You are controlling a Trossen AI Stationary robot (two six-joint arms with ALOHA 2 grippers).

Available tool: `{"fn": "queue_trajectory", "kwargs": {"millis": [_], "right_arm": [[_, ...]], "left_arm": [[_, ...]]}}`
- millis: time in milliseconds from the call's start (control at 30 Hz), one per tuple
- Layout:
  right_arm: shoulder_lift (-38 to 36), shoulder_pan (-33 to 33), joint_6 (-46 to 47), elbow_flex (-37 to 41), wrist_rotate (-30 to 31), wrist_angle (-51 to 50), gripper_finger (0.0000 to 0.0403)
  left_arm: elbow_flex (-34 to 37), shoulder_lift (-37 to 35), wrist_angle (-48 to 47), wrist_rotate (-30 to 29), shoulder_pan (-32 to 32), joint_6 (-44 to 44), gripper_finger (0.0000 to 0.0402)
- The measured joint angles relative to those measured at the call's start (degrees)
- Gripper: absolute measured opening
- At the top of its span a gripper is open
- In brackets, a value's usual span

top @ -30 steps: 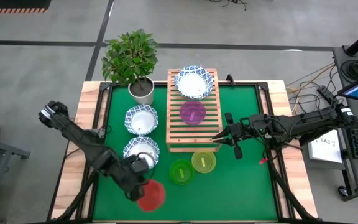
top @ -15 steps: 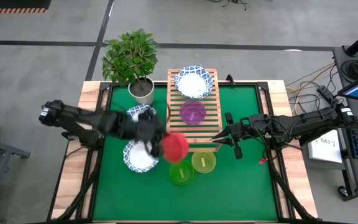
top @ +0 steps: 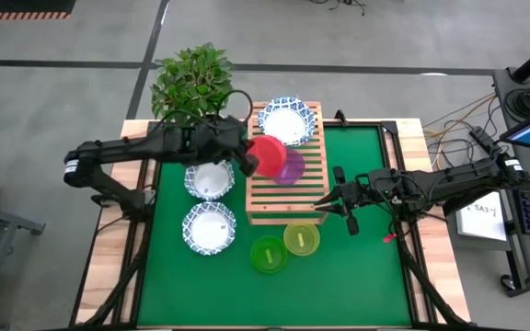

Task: Place and stack bowls onto a shelf
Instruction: Stack the red bowl on top of the violet bowl on the shelf

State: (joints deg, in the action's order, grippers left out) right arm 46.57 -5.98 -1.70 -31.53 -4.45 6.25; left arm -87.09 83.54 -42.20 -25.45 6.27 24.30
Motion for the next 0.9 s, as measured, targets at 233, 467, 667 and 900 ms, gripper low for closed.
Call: {"fn": "queue_trajectory", "kwargs": {"millis": [233,467,667,900], "right_arm": [[0.0,0.0,0.0,0.0,0.0,0.0,0.0047],[0.0,0.0,-0.3,0.0,0.0,0.0,0.0047],[0.0,0.0,-0.4,0.0,0.0,0.0,0.0047],[0.0,0.0,-0.5,0.0,0.0,0.0,0.0047]], "left_arm": [[0.0,2.8,3.8,0.6,1.4,-2.4,0.0],[0.0,5.2,4.4,0.7,1.4,-2.3,0.0],[0.0,6.4,6.6,0.7,1.5,-2.6,0.0],[0.0,6.3,6.7,1.3,1.5,-2.8,0.0009]]}}
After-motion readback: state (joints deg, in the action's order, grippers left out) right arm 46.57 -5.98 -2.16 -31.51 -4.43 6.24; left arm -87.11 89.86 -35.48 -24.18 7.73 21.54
